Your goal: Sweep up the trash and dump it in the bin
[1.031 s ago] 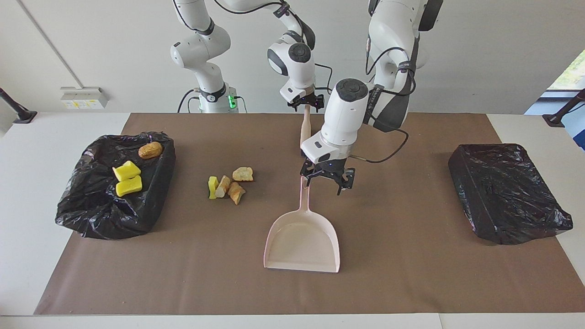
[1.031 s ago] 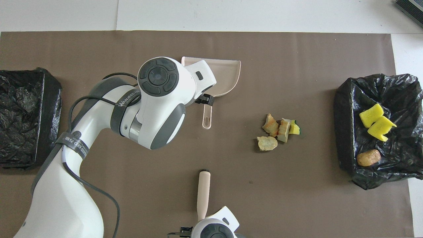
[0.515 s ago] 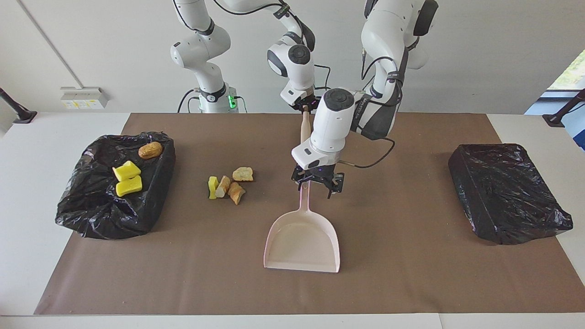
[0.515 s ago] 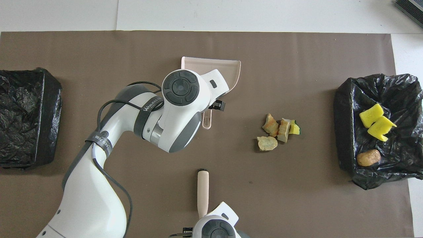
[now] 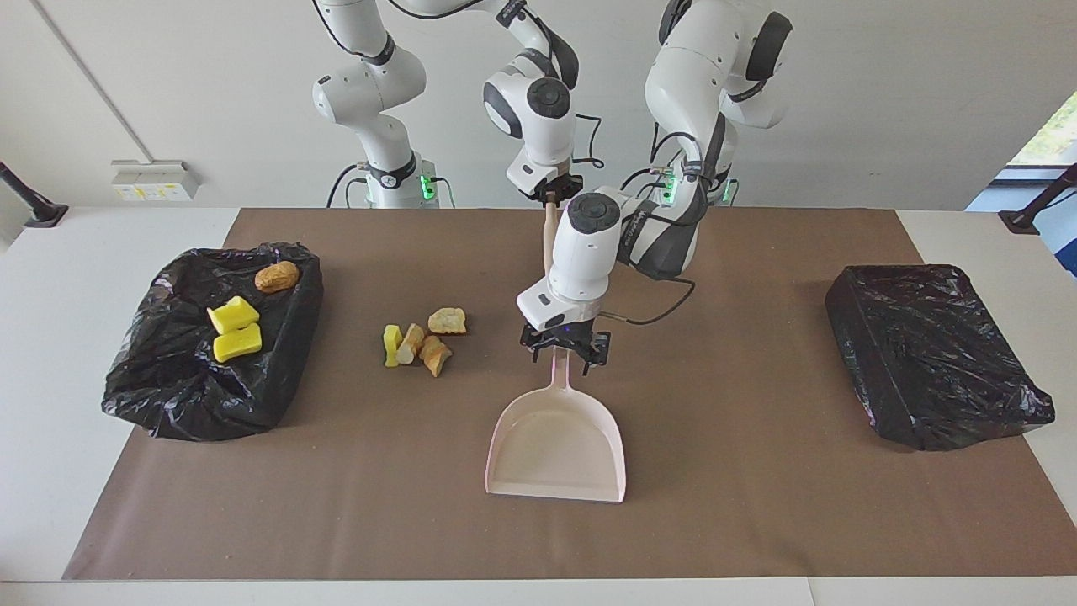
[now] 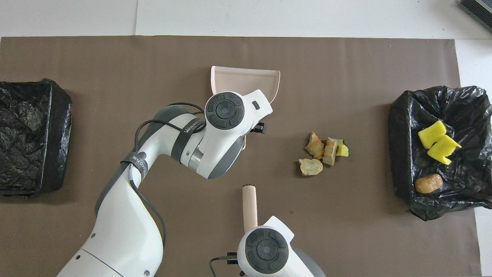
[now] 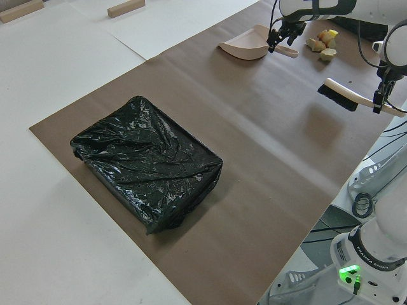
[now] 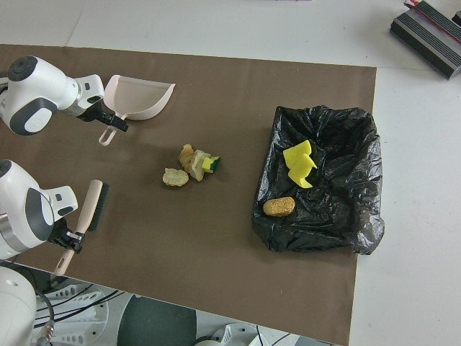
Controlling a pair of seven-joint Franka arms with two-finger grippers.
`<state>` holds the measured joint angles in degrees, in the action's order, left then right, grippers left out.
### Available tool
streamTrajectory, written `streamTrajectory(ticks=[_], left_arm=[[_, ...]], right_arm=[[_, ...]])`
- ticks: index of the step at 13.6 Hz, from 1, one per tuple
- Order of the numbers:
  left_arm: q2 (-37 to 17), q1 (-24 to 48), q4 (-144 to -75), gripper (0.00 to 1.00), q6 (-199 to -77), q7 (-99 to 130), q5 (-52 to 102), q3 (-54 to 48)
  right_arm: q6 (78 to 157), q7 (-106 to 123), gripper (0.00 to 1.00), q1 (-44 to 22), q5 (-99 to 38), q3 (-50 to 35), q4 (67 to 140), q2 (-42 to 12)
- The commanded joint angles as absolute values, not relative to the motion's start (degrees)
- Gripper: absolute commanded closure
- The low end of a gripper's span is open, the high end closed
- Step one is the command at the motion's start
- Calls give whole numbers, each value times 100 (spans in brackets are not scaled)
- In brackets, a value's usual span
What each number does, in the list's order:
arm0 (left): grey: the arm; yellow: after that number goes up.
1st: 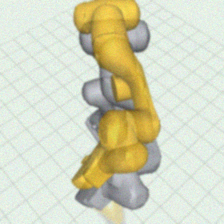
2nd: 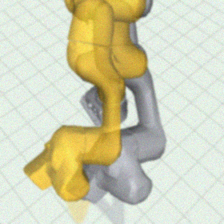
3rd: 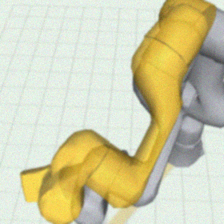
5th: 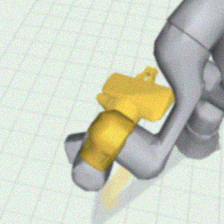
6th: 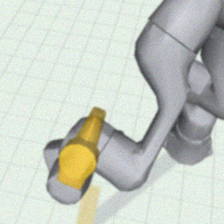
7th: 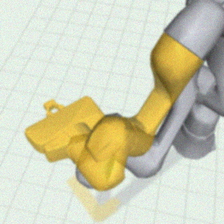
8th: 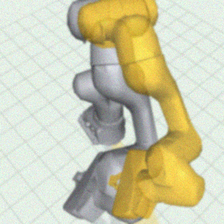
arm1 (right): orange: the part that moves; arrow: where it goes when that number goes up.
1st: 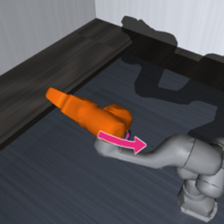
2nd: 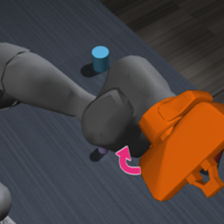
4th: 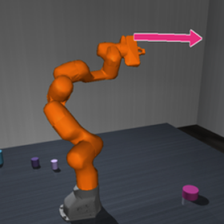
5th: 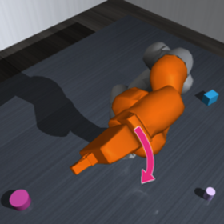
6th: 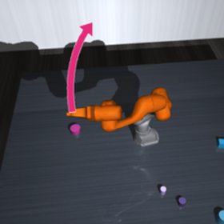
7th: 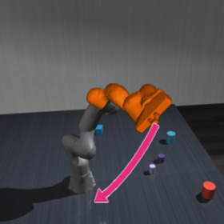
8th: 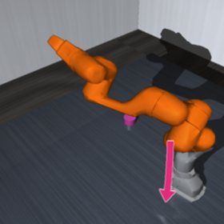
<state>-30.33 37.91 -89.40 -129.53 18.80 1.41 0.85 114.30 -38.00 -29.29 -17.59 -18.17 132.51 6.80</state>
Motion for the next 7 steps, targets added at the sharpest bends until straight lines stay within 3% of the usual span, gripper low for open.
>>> streamTrajectory(ticks=[1,3,5,7], left_arm=[[-2971,3894,-9079,25,-13052,2214,35,167],[-2971,3894,-9088,42,-13061,2232,35,167],[-2971,3885,-9062,70,-13078,2224,-26,167],[-2953,3841,-9035,87,-13069,2180,-603,167]], right_arm=[[10935,-3201,100,-2296,-1382,-1828,13245,1046],[10671,-2893,100,-1839,-899,-1828,13184,1046],[10635,-2411,100,-1365,-634,-1828,13184,1037],[10635,-1910,100,-907,-205,-1837,13166,1011]])
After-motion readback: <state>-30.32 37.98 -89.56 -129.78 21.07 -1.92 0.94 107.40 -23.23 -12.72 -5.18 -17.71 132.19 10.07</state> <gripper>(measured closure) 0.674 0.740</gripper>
